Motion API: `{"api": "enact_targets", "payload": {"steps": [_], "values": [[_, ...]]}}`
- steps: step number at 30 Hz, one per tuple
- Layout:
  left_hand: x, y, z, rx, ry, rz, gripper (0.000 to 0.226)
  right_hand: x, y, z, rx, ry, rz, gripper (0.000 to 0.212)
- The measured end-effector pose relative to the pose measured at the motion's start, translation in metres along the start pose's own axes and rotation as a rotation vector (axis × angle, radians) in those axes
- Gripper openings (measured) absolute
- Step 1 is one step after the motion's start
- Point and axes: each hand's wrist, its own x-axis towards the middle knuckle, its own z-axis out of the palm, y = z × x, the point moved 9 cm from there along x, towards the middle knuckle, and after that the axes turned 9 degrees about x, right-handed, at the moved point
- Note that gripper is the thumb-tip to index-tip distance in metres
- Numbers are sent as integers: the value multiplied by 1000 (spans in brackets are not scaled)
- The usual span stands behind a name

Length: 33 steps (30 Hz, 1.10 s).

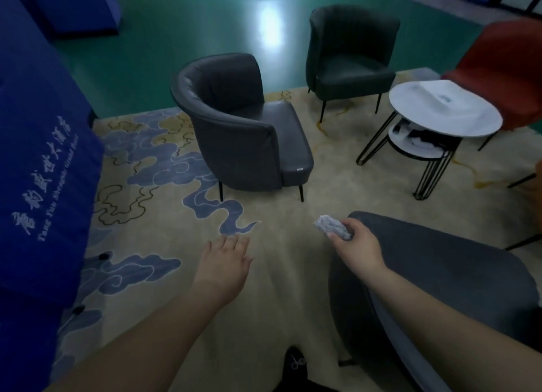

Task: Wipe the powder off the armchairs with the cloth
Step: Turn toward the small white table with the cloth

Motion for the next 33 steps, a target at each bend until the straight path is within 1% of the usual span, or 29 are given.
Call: {"api": "enact_targets", "payload": {"steps": [3, 7, 11, 13, 17, 23, 28, 31, 33], "values": [[46, -4, -11, 25, -3, 28, 53, 46, -2, 7, 4, -10, 25, 28], [97, -11, -33, 40, 57, 43, 54, 100, -11, 16, -15, -18, 54, 33], [143, -25, -41, 5, 26, 62, 53, 146, -26, 31, -7, -17, 70, 18], [171, -33, -44, 9, 12, 96, 53, 167, -34, 41, 11, -12, 86, 16], [238, -55, -50, 37, 4, 160, 53, 209, -45, 51, 10, 68, 141, 20], [328, -69, -81, 92, 55, 294, 54, 258, -56, 52, -20, 205, 221, 30], [397, -39, -102, 85, 63, 379, 53, 290, -51, 36, -30, 274, 248, 26], [440, 0, -115, 64, 62, 447, 54, 313, -33, 7, -56, 338, 300, 35], [464, 30, -124, 106, 94, 510, 54, 332, -19, -16, -42, 379, 336, 39]]}}
